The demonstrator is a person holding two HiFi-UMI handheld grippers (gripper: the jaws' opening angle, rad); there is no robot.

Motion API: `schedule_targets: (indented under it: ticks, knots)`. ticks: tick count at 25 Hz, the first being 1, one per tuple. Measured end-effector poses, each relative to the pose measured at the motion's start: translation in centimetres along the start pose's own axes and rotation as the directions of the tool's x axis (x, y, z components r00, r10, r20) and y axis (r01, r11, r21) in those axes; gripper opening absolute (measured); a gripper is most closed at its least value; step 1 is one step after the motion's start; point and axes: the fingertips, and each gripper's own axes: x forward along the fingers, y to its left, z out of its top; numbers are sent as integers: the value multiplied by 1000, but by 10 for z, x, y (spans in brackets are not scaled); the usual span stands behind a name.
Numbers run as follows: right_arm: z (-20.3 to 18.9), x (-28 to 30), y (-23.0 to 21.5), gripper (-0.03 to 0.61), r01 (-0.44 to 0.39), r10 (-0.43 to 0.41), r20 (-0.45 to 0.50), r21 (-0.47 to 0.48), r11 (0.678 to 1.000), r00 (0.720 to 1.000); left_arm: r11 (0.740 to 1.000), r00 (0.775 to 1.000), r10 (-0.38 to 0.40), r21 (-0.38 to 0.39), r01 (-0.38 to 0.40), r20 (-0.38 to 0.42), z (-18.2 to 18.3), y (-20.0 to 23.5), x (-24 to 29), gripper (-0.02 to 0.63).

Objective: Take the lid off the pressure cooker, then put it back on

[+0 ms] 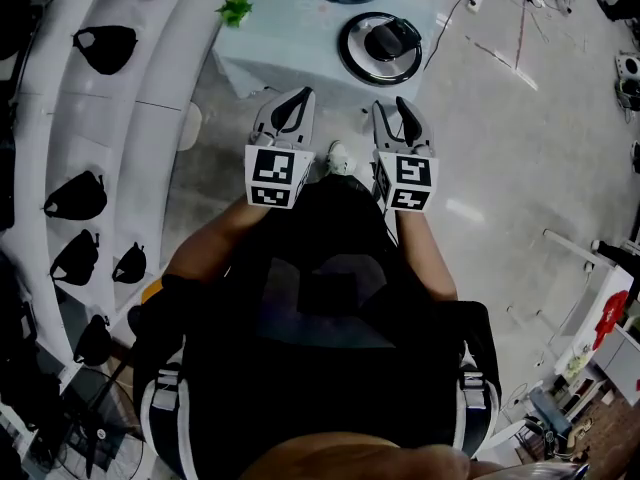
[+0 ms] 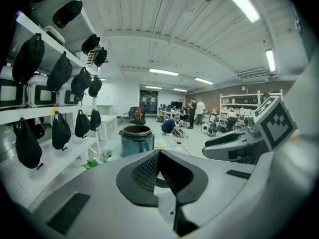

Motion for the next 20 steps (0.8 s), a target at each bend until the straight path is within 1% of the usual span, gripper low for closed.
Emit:
schedule_targets:
  ticks: [12,20]
  knots:
    - [1,9,-9,169,-1,1,-7,-10,1000,1000,1000,1000,11,3,-11,2,5,2,12,8]
    - [0,29,-25,170,-13,13,-16,-1,1000,1000,999,1000,26,22,-26,-8,13,8,34,8]
